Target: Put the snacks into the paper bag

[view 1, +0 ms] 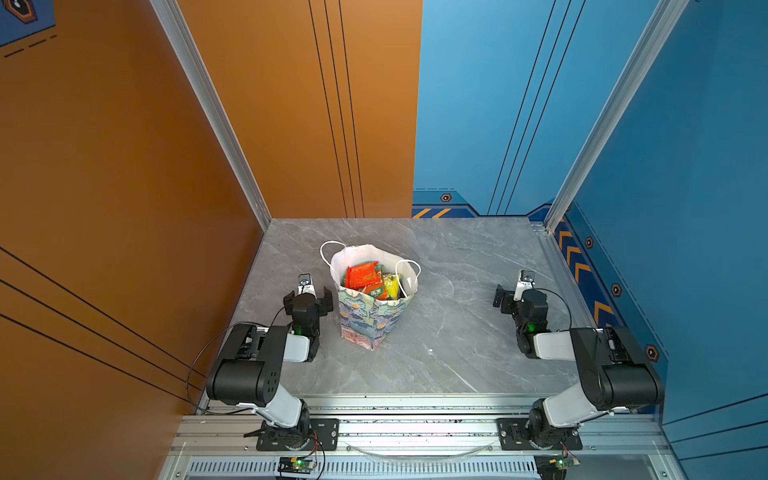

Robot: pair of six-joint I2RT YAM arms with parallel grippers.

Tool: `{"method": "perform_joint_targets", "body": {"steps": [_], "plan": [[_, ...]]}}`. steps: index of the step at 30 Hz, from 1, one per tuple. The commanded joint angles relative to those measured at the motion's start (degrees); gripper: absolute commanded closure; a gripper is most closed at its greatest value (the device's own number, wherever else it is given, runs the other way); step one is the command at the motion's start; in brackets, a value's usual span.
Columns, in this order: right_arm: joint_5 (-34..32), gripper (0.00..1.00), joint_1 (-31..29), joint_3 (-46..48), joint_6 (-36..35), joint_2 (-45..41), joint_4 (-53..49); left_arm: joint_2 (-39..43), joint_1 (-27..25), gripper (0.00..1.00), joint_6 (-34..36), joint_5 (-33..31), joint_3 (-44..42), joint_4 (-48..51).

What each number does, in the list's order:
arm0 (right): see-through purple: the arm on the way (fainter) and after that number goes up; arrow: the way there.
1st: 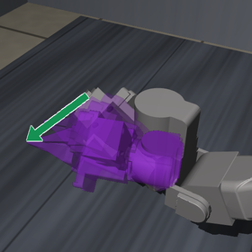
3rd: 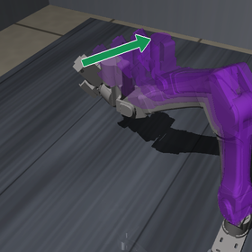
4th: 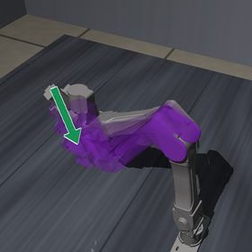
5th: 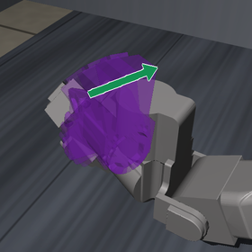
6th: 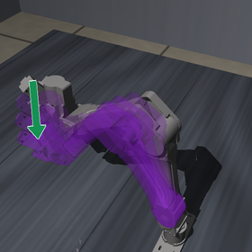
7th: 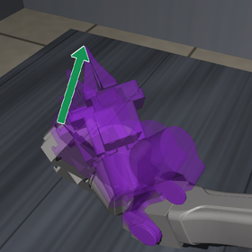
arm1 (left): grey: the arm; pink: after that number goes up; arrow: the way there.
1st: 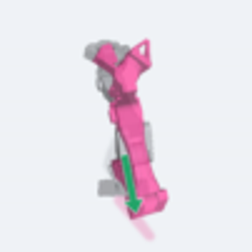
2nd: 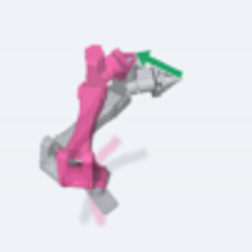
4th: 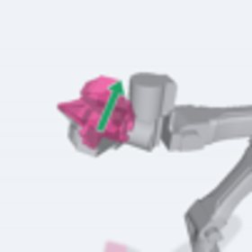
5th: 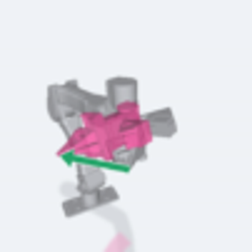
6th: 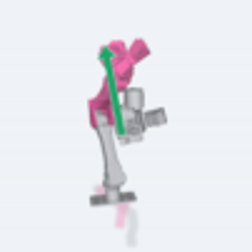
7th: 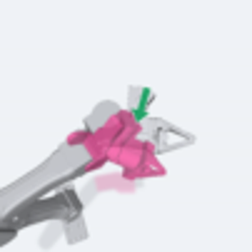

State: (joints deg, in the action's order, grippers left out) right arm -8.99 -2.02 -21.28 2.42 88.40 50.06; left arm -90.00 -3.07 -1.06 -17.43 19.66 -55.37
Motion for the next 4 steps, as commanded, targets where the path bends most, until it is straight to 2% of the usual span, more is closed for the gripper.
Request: {"method": "perform_joint_targets", "body": {"steps": [1,4], "plan": [[0.4,0.00,0.0,-0.8,0.7,-0.5,-0.9,0.4,-0.4,0.02,0.9,1.0,1.3,0.9],[0.6,0.00,0.1,-0.8,0.7,-0.6,-0.8,0.3,-0.4,0.02,0.9,1.0,1.4,1.0]]}}
